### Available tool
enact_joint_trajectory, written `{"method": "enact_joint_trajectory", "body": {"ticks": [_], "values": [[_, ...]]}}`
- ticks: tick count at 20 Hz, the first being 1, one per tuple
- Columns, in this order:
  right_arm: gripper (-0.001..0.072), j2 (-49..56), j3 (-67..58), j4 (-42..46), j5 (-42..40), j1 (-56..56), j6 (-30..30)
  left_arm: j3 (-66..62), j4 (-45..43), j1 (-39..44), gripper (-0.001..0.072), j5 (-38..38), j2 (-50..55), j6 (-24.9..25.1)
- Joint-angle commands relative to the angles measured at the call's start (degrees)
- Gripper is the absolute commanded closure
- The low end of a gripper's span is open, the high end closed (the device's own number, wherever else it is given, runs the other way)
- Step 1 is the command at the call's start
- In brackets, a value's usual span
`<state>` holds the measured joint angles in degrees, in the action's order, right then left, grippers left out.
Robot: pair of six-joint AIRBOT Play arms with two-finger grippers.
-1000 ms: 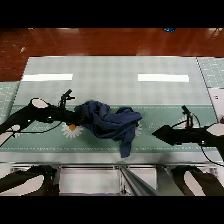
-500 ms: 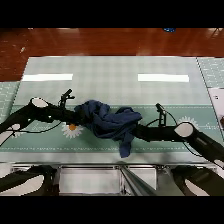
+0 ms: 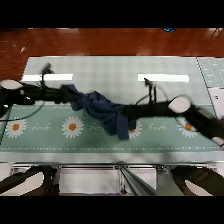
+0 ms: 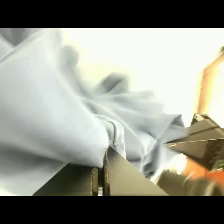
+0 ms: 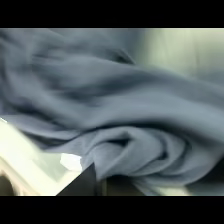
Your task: Fold the shirts.
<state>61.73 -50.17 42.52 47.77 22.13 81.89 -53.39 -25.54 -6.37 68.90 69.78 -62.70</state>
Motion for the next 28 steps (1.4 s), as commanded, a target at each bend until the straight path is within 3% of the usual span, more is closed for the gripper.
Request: {"method": "enact_joint_trajectory", "body": {"ticks": [1,6,10,13,18,21,24,28], "values": [[0.0689,-3.7,-24.4,15.5,11.7,-11.1,3.6,-13.4,8.2,-6.6,0.0686,0.8,-6.1,-0.2],[0.0689,-3.8,-56.4,17.4,28.1,-18.7,2.3,-36.2,8.0,-8.0,0.0686,-0.7,-13.2,-2.2],[0.0689,-6.4,-68.8,17.5,32.6,-18.7,1.2,-49.7,-2.4,-8.0,0.0686,1.1,-18.4,-7.7],[0.0688,-11.7,-68.7,19.7,34.7,-18.7,0.9,-56.0,-10.6,-8.0,0.0686,4.7,-23.0,-9.2],[0.0688,-15.7,-68.4,21.2,44.8,-18.7,2.1,-56.2,-11.2,-8.0,0.0686,15.8,-28.1,-11.2],[0.0688,-16.2,-60.8,19.2,51.6,-18.7,3.5,-52.2,-11.9,-8.0,0.0686,22.9,-28.2,-12.9],[0.0688,-16.5,-46.9,11.6,51.4,-18.7,0.3,-41.2,-15.2,-8.0,0.0686,24.2,-28.2,-15.0],[0.0689,-14.6,-26.1,13.6,37.6,-18.7,-3.0,-22.3,-15.3,-7.4,0.0686,16.0,-25.0,-13.9]]}}
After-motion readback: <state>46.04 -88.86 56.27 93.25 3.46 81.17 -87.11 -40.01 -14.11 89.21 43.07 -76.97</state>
